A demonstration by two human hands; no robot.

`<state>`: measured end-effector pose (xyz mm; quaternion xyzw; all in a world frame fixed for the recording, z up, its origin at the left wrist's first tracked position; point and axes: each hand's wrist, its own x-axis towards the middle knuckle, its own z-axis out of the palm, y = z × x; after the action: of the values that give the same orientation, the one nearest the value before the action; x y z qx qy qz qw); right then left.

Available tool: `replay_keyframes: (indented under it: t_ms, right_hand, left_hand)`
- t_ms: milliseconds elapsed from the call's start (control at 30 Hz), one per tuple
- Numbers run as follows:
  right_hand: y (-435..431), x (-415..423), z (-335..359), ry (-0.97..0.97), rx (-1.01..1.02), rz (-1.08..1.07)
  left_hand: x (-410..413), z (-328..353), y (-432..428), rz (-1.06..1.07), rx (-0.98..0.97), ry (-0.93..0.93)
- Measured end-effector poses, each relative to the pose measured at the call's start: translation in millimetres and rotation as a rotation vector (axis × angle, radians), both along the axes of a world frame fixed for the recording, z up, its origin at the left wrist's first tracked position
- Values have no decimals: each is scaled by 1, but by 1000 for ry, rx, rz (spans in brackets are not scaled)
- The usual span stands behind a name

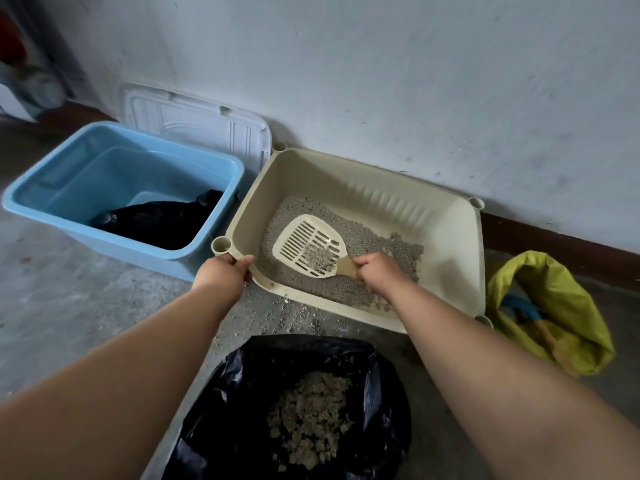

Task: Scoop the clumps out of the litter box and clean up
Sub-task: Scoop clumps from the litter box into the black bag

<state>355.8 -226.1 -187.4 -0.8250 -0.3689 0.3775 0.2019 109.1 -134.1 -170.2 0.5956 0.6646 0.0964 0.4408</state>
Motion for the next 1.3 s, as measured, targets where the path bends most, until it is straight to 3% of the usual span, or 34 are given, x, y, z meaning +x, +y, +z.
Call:
replay_keyframes:
  t_ms: [600,867,1000,1167,1300]
  right_hand:
    - [-23,0,24,-140,-47,87]
    - [-102,-32,44,-215,-31,269]
    - [-147,-47,26,-347,85,434]
    - [-164,-53,0,-537,271,653]
    - [-165,-55,-5,-676,356,710]
  left_hand:
    - [-7,-2,-13,0,-11,-23]
    - [-53,-23,-70,-273,-177,138]
    - [-78,-29,-90,-355,-400,108]
    - [-79,-28,-94,-330,-212,158]
    - [-78,-30,-94,-206,-220,51]
